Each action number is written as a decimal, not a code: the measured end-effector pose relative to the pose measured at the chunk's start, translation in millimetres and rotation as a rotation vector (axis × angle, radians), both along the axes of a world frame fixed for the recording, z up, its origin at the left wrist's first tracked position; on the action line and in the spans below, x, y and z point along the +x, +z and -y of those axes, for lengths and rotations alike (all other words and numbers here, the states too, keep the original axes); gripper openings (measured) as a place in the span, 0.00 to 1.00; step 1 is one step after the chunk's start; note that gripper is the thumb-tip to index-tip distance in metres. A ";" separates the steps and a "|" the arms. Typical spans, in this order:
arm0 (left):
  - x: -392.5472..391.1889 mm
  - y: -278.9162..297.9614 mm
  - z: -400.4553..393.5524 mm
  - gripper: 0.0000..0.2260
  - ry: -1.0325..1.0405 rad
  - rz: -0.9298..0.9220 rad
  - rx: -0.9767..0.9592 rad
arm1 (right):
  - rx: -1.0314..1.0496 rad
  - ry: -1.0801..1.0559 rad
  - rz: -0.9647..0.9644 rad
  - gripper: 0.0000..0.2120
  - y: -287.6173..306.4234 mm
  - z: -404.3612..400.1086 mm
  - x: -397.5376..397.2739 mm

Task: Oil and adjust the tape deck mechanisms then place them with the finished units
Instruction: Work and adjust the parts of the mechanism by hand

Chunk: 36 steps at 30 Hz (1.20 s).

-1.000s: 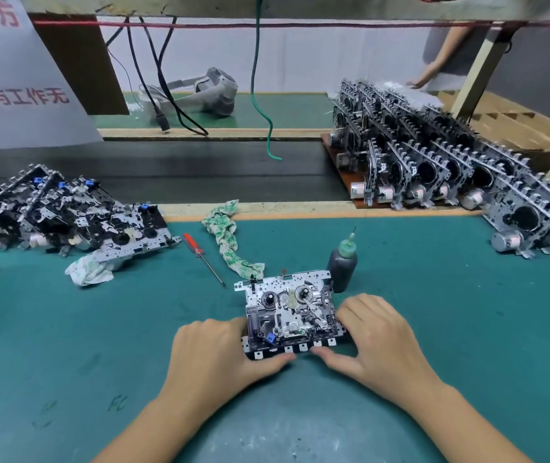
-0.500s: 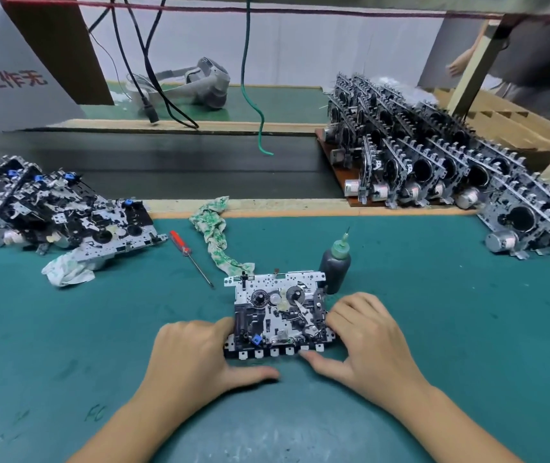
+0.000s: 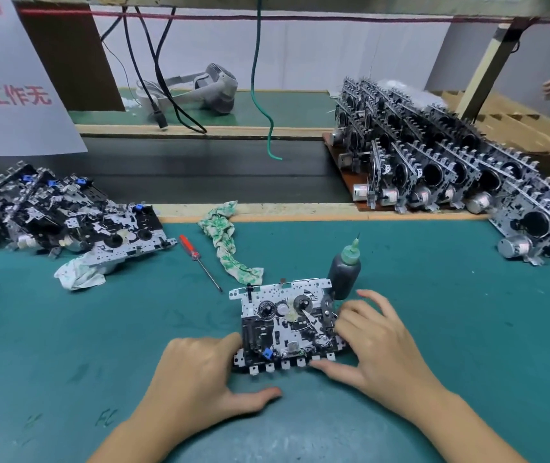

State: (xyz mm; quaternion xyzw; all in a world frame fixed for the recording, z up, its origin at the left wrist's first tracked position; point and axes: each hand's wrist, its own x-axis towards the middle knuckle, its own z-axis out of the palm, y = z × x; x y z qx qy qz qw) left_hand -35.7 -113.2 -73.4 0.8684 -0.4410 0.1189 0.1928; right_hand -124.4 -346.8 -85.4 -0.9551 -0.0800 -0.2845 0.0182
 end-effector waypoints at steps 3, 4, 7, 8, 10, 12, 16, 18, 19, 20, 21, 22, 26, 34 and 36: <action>1.4 -1.1 -0.6 0.21 0.004 0.045 -0.031 | 0.028 -0.009 0.006 0.24 -0.7 -1.4 0.8; 1.1 -2.2 0.9 0.21 0.031 0.055 -0.037 | 0.045 -0.005 0.003 0.23 -0.9 -1.7 0.6; 1.5 -3.1 5.8 0.22 0.114 0.085 -0.039 | 0.085 0.018 -0.025 0.24 -0.1 -2.3 -1.0; 2.3 -3.3 6.0 0.22 0.121 0.099 -0.035 | 0.096 0.024 -0.035 0.24 0.2 -2.7 -1.7; 3.6 -4.1 5.3 0.23 0.100 0.123 -0.022 | 0.108 0.026 -0.044 0.25 0.6 -3.1 -2.4; 3.7 -5.7 4.0 0.24 0.062 0.117 0.002 | 0.090 0.010 -0.030 0.23 -0.9 -3.7 -3.2; -0.6 -3.8 6.6 0.30 0.110 0.055 0.017 | 0.048 -0.029 0.000 0.23 -2.3 -5.7 -2.2; -4.7 -3.5 11.3 0.29 0.193 0.034 -0.023 | 0.064 -0.005 -0.012 0.23 -1.0 -5.9 -2.9; -6.2 -3.5 13.9 0.28 0.230 0.023 -0.038 | 0.081 0.013 -0.019 0.23 -0.2 -5.9 -3.4; -6.5 -3.4 15.9 0.27 0.253 0.016 -0.047 | 0.099 0.026 -0.025 0.23 0.5 -5.7 -3.7; -6.2 -3.4 16.8 0.27 0.257 0.012 -0.050 | 0.115 0.033 -0.030 0.23 0.9 -5.5 -3.8; -5.1 -3.5 16.6 0.27 0.241 0.011 -0.051 | 0.121 0.028 -0.030 0.23 0.8 -5.4 -3.8; 2.7 -2.3 11.9 0.31 0.127 -0.016 -0.028 | 0.075 -0.038 0.015 0.22 -2.1 -6.5 -2.6; -0.4 -5.3 9.1 0.32 -0.027 0.053 0.014 | 0.073 -0.102 0.063 0.28 -2.8 -6.0 -1.2; -0.5 -4.6 9.9 0.31 0.021 0.048 0.001 | 0.088 -0.074 0.031 0.28 -1.3 -4.5 -1.6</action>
